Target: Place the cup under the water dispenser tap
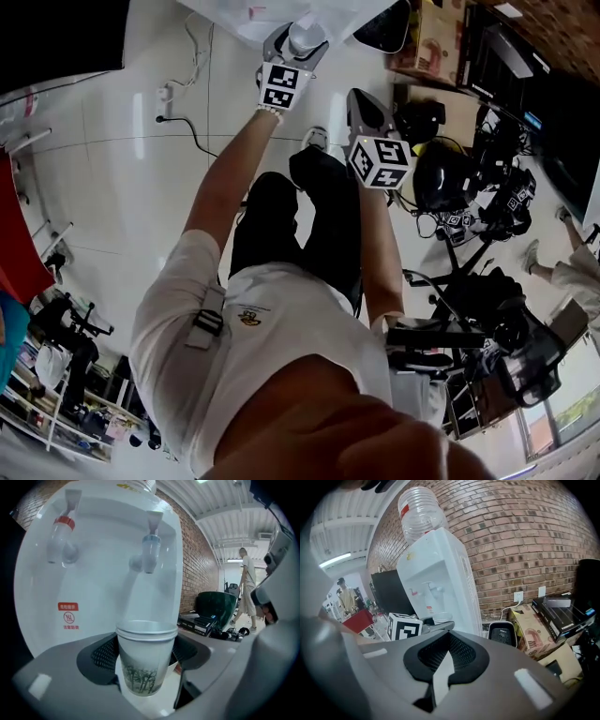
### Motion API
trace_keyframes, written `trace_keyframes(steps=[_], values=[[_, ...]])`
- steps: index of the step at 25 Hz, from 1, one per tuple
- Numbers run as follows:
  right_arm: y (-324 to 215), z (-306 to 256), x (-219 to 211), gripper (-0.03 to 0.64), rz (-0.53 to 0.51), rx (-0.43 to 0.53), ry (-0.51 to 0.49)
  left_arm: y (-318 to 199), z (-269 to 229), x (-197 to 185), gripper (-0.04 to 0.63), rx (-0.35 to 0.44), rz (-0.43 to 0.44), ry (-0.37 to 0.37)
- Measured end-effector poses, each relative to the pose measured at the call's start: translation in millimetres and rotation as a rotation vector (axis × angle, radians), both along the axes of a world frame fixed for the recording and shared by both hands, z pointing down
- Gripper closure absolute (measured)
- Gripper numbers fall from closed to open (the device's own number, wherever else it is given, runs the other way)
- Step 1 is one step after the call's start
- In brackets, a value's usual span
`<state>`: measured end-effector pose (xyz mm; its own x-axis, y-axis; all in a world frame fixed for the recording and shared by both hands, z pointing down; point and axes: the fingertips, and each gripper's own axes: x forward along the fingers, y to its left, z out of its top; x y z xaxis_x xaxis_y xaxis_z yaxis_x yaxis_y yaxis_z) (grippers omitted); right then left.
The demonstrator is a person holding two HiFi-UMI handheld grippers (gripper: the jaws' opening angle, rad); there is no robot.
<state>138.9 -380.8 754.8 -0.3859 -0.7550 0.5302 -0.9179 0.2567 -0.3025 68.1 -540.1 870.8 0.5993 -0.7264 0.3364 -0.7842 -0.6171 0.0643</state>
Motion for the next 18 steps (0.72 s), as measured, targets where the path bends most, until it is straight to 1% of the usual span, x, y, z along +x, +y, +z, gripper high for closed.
trace_keyframes(steps=[5, 7, 10, 14, 16, 18], values=[[-7.3, 13.1, 1.6, 0.617, -0.003, 0.0, 0.006, -9.7, 7.8, 11.0, 0.25, 0.135, -0.002, -0.015], [-10.2, 18.8, 2.3, 0.617, -0.004, 0.0, 0.009, -10.4, 12.0, 11.3, 0.25, 0.169, -0.006, -0.016], [-14.7, 27.6, 3.3, 0.617, -0.006, -0.001, 0.012, -11.5, 9.0, 11.5, 0.249, 0.216, -0.001, 0.01], [-20.7, 39.6, 4.6, 0.617, -0.009, -0.001, 0.017, -11.0, 6.9, 9.3, 0.249, 0.252, 0.004, 0.046], [-23.9, 45.9, 5.1, 0.617, -0.01, 0.0, 0.019, -11.8, 7.6, 8.3, 0.249, 0.26, 0.011, 0.041], [-27.1, 52.2, 5.7, 0.617, -0.012, 0.0, 0.022, -12.4, 11.5, 6.6, 0.249, 0.248, 0.014, 0.022]])
